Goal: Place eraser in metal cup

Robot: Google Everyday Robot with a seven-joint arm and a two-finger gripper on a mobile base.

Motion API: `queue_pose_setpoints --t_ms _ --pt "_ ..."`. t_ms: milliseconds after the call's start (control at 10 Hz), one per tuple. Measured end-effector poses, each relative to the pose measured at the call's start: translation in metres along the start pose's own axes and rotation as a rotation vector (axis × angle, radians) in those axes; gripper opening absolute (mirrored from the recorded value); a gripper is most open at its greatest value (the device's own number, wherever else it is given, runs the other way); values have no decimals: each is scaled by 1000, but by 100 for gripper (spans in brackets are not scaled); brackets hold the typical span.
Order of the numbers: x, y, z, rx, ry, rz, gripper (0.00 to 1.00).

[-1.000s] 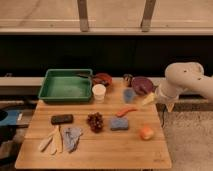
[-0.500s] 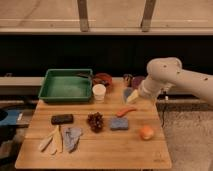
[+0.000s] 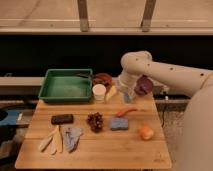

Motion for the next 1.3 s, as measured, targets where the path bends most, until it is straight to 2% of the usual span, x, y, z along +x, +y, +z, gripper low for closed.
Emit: queue_pose_setpoints --t_ms 200,900,1100,1300 --pt "-24 45 10 -21 10 -104 80" --pt "-25 46 10 -8 15 -115 80" --pt "-27 60 18 -2 45 -187 80" --pt "-38 94 35 0 83 -295 80"
